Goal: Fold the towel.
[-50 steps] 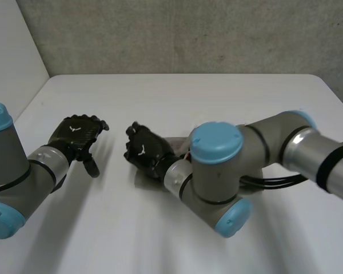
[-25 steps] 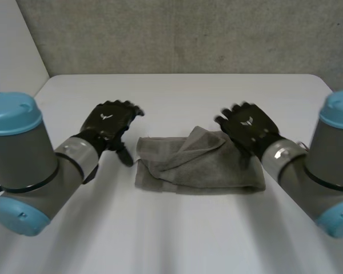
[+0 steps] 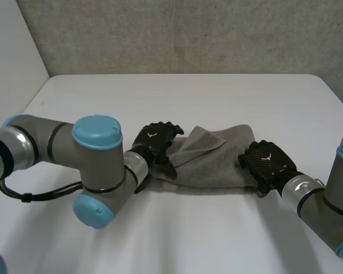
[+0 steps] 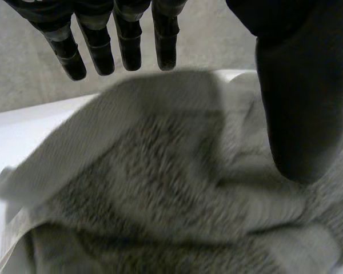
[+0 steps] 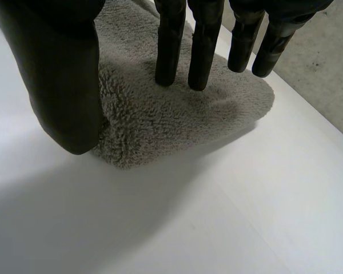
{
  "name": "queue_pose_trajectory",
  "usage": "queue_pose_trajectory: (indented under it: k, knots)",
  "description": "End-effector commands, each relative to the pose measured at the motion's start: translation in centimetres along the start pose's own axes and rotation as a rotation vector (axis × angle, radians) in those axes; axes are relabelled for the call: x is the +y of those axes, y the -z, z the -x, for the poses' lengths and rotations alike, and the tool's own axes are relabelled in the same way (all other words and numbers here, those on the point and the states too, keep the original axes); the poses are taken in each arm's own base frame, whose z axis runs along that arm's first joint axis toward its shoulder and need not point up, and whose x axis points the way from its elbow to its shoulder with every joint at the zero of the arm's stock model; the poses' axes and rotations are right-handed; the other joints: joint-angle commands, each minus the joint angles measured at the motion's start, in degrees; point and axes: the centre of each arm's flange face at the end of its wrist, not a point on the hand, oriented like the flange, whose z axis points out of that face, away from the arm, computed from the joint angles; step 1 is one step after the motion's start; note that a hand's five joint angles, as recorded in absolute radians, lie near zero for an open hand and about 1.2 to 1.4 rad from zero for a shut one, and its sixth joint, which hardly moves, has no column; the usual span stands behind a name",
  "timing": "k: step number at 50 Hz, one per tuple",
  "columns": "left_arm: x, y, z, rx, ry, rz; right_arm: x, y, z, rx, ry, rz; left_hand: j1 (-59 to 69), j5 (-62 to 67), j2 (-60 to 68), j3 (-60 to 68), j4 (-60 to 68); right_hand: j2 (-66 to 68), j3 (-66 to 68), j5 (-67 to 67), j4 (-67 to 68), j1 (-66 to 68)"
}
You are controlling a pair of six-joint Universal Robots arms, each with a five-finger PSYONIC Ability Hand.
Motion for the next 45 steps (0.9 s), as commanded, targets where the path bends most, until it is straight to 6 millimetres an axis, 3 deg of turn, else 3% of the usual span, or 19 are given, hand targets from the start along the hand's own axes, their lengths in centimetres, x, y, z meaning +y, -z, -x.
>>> queue_pose_trajectory:
  k: [1,10,15,27,31,35,40,45]
  knots:
    - [0.3,-0.5,1.9,-0.168,-0.004,-0.021,0.6,0.1,0.0,0.004,-0.008,0.019,1.13,0.78,1.40,-2.52,-3.00,4.48,-0.37,4.06,-0.37,4.40]
    - [-1.5,0.9,5.2,-0.341,0.015,-0.057,1.2,0.3,0.0,0.001,-0.019,0.039,0.96,0.61,1.23,-2.52,-3.00,31.70,-0.37,31.28,-0.37,31.62]
    - [-1.6,2.2,5.7,-0.355,0.020,-0.041,1.2,0.3,0.0,0.000,-0.014,0.038,0.96,0.61,1.23,-2.52,-3.00,44.16,-0.37,43.74,-0.37,44.08]
    - [0.3,4.5,4.7,-0.337,0.012,0.042,1.4,0.4,0.1,-0.004,-0.011,0.044,0.79,0.45,1.06,-2.52,-3.00,46.32,-0.37,45.91,-0.37,46.24]
    - [0.7,5.8,3.3,-0.300,0.001,0.073,1.2,0.6,0.0,-0.003,-0.008,0.038,0.62,0.28,0.89,-2.52,-3.00,46.32,-0.37,45.91,-0.37,46.24]
    - [0.5,6.4,2.7,-0.289,-0.004,0.078,0.2,0.8,-0.6,0.020,0.006,0.007,0.46,0.11,0.73,-2.52,-3.00,46.32,-0.37,45.91,-0.37,46.24]
    - [-1.0,7.5,2.9,-0.296,-0.001,0.045,-3.6,1.3,-1.9,0.048,0.070,-0.120,0.46,0.11,0.73,-2.52,-3.00,46.32,-0.37,45.91,-0.37,46.24]
    - [-2.0,7.9,3.3,-0.308,0.003,0.019,-5.6,1.4,-1.8,0.032,0.120,-0.186,0.46,0.11,0.73,-2.52,-3.00,46.32,-0.37,45.91,-0.37,46.24]
